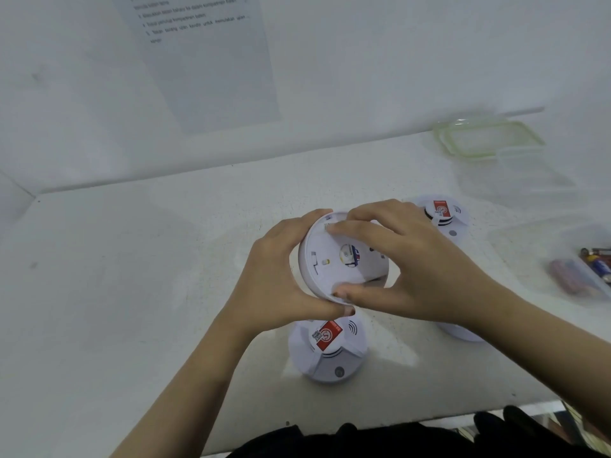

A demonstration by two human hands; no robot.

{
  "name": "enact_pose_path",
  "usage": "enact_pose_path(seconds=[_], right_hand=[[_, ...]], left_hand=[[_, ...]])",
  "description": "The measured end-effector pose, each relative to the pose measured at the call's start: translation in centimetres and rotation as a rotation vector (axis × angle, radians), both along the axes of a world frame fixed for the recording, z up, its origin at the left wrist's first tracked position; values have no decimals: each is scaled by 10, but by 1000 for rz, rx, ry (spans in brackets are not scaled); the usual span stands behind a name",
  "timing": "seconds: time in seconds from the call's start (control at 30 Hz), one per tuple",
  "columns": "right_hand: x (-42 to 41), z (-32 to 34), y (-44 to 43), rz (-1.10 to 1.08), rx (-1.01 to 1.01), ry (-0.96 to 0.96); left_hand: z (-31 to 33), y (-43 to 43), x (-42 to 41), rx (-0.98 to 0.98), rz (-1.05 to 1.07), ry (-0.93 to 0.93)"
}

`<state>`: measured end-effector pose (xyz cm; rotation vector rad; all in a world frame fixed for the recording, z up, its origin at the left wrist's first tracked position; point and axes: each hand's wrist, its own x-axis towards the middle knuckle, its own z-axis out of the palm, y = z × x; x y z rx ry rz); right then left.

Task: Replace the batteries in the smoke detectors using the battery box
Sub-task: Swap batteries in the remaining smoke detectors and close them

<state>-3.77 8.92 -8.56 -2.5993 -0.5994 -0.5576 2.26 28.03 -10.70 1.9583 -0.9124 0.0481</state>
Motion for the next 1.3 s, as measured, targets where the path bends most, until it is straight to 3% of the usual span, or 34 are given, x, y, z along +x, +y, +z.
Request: enact_pose_path(seconds=[0.5, 0.9, 1.03, 1.3], right_hand=[[-5, -1, 6, -65, 130, 11], [1, 1, 0, -32, 201, 149], [-1, -1, 6, -133, 233, 196], [0, 3, 15, -167, 462, 325]], left_hand=[[-1, -10, -10, -79, 85, -118], [-8, -9, -6, -5, 87, -157], [-5, -10, -2, 35, 102, -154], [-7, -12, -3, 84, 95, -179]])
